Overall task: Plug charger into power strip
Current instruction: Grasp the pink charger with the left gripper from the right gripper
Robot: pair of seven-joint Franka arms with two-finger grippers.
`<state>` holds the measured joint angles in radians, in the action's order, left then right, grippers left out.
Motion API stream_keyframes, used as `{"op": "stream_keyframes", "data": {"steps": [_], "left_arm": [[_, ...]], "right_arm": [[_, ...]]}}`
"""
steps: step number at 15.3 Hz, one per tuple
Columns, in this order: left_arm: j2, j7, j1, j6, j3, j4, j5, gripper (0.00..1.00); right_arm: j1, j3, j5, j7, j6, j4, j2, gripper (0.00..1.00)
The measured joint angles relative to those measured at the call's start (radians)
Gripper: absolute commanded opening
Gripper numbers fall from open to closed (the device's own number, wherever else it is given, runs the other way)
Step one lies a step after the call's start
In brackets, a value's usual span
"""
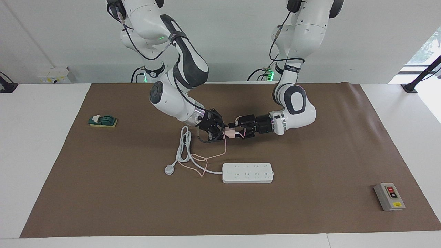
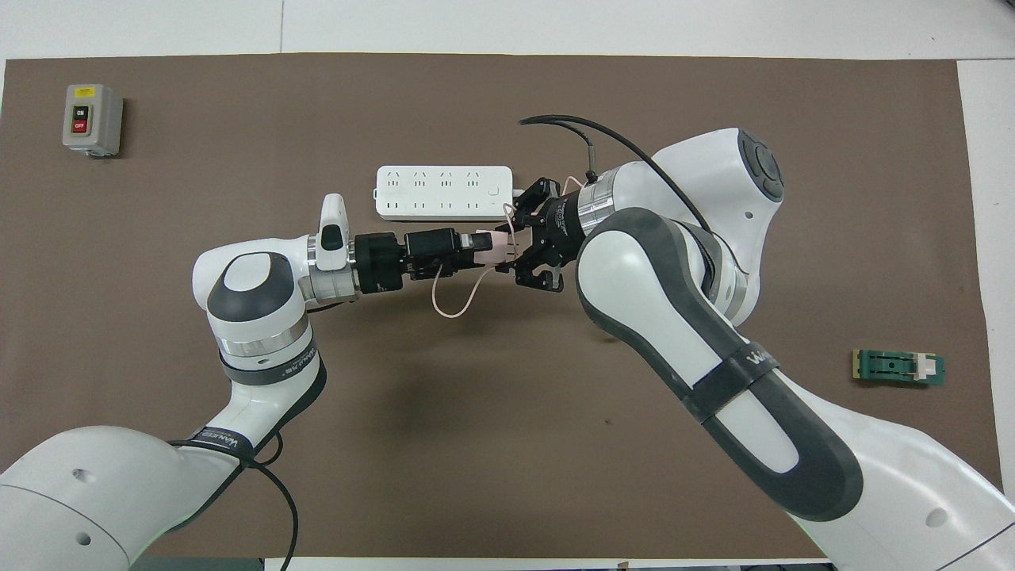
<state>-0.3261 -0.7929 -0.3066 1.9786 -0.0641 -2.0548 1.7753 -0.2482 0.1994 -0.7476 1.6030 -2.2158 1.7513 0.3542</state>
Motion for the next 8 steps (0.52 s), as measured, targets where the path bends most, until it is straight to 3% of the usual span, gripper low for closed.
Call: {"op": "stream_keyframes", "data": {"steps": [2, 3, 6, 8], "left_arm": [[0.0, -0.002, 0.0, 0.0, 0.004, 0.0, 0.0, 0.69], [0.0, -0.003, 0.0, 0.0, 0.005, 0.0, 0.0, 0.62], [0.0, -0.007, 0.0, 0.0, 0.006, 0.0, 0.0, 0.31], [0.0, -0.01, 0.0, 0.0, 0.008, 0.0, 0.0, 0.02]], "right_arm": [[-0.004, 0.0, 0.0, 0.0, -0.006, 0.0, 0.0, 0.0], [-0.005, 0.0, 0.0, 0.0, -0.007, 0.0, 0.0, 0.0], [-0.006, 0.0, 0.0, 0.004, -0.007, 0.0, 0.0, 0.0], [-0.006, 0.0, 0.0, 0.006, -0.012, 0.0, 0.0, 0.0]]}}
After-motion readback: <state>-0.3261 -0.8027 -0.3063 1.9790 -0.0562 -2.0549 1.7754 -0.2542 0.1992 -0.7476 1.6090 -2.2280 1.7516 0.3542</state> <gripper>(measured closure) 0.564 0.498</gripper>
